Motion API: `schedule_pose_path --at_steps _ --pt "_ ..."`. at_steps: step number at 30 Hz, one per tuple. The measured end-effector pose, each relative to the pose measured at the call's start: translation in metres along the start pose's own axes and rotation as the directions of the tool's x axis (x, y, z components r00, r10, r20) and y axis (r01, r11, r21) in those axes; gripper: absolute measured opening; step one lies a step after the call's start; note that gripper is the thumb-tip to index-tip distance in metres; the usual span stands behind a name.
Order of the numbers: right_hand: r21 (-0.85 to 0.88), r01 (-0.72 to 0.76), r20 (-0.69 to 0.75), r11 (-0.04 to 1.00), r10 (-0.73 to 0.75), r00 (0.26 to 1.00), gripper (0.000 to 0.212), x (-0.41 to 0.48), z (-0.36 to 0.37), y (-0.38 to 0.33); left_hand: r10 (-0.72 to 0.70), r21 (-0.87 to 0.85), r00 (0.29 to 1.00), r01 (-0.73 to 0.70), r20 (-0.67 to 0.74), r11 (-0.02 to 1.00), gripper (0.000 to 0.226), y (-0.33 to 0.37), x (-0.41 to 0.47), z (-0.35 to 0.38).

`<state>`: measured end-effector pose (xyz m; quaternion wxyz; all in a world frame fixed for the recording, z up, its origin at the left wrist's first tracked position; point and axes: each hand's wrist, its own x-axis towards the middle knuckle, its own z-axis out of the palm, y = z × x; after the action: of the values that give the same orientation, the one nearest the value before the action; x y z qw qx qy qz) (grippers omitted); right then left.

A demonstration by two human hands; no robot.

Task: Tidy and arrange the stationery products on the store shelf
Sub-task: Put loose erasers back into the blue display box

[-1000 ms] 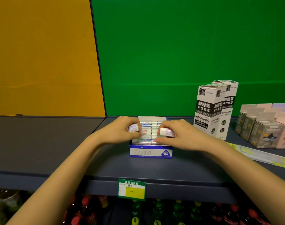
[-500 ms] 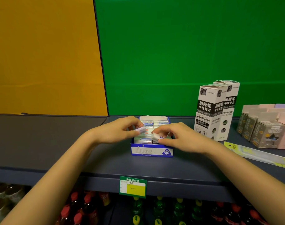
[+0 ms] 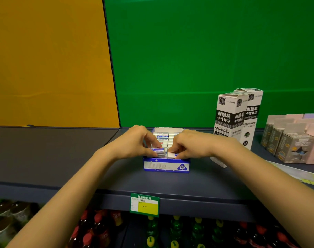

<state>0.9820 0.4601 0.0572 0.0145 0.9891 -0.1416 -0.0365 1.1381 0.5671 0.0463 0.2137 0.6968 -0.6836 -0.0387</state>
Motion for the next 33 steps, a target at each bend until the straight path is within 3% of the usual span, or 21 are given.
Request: schedule_pose_path --at_steps 3,7,11,17,23,29,33 --pt "-0.027 -0.006 -0.031 1.0 0.005 1.0 0.032 0.002 0.001 0.0 0.01 0.09 0.999 -0.013 0.04 0.996 0.026 0.002 0.003 0.001" --pt "0.09 -0.008 -0.133 0.996 0.02 0.991 0.031 -0.002 0.006 0.008 -0.001 0.167 0.998 -0.009 0.064 0.986 0.023 0.002 0.006 0.003" --pt "0.176 0.008 -0.139 0.984 0.017 0.99 0.025 -0.006 0.01 0.016 -0.016 0.183 0.996 -0.001 0.093 0.983 0.018 0.002 0.009 0.005" --pt "0.159 -0.004 -0.151 0.987 0.029 0.988 0.028 -0.019 0.009 0.015 0.032 0.158 0.986 -0.059 0.166 0.986 0.019 0.007 0.003 0.002" --pt "0.088 -0.031 -0.229 0.996 0.051 0.972 0.037 -0.032 0.017 0.014 -0.001 0.15 0.977 -0.031 0.212 0.988 0.045 0.006 -0.012 0.003" --pt "-0.039 -0.054 -0.239 0.998 0.043 0.97 0.039 -0.041 0.023 0.005 -0.002 0.188 0.981 -0.035 0.194 0.982 0.044 0.009 -0.018 0.007" --pt "-0.018 -0.061 -0.23 0.998 0.055 0.972 0.039 -0.041 0.027 0.005 0.0 0.238 0.99 -0.033 0.138 0.971 0.074 0.005 -0.018 0.008"
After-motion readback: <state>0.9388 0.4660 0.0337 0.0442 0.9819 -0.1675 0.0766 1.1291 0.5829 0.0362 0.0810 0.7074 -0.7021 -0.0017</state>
